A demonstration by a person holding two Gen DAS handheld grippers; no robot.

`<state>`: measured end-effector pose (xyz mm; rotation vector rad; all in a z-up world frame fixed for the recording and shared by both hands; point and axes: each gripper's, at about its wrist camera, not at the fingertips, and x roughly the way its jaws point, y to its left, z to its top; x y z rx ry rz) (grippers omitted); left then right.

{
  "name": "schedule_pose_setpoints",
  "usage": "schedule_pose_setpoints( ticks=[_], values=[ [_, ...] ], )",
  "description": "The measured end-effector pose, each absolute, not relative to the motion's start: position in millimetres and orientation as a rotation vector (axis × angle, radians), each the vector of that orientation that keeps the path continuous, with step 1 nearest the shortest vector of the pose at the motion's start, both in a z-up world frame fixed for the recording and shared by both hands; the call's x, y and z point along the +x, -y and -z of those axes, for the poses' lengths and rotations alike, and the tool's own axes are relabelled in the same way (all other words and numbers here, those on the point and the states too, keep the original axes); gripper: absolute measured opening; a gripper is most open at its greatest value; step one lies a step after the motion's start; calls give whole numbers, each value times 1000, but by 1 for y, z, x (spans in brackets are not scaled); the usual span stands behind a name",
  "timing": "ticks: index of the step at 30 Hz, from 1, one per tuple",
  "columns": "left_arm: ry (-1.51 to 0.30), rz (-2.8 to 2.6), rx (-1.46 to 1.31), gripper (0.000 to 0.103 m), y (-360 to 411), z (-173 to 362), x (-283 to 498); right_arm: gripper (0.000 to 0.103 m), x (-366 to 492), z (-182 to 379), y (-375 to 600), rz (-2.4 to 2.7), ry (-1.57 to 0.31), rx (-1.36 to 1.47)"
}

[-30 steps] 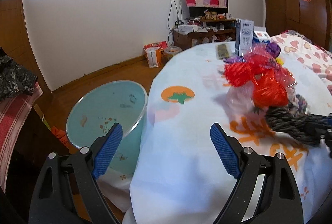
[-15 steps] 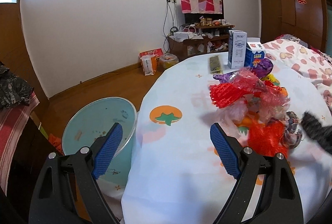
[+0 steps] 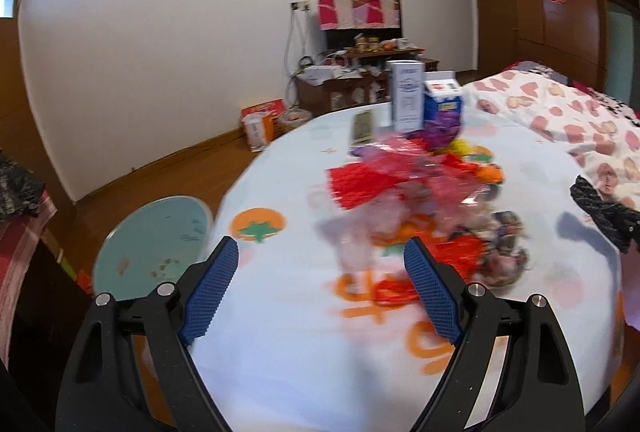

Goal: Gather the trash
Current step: 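Grasp red plastic bag with left gripper while right gripper lifts rope bundle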

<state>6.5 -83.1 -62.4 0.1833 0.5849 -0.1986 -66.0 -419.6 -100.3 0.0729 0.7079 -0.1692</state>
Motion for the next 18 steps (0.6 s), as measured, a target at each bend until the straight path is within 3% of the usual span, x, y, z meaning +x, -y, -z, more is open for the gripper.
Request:
schedule_pose_setpoints(
  ticks=[3,9,10,12,13,18],
  values=[
    [-607,250,191,79,103,68,5,14,-71,104,431,197,-698,115],
    [-702,356,199,59,130,90,7,14,-62,108,417,151,-683,114],
    [-724,374,197,50,133,95,9,14,-61,108,414,144,-682,112],
    [-774,416,189,20,136,105,12,14,-59,108,409,133,-679,112],
    [-798,428,181,12,136,110,16,14,-58,108,408,127,-678,112],
    [-762,458,171,5,131,102,9,14,-56,105,405,126,-672,108]
  ],
)
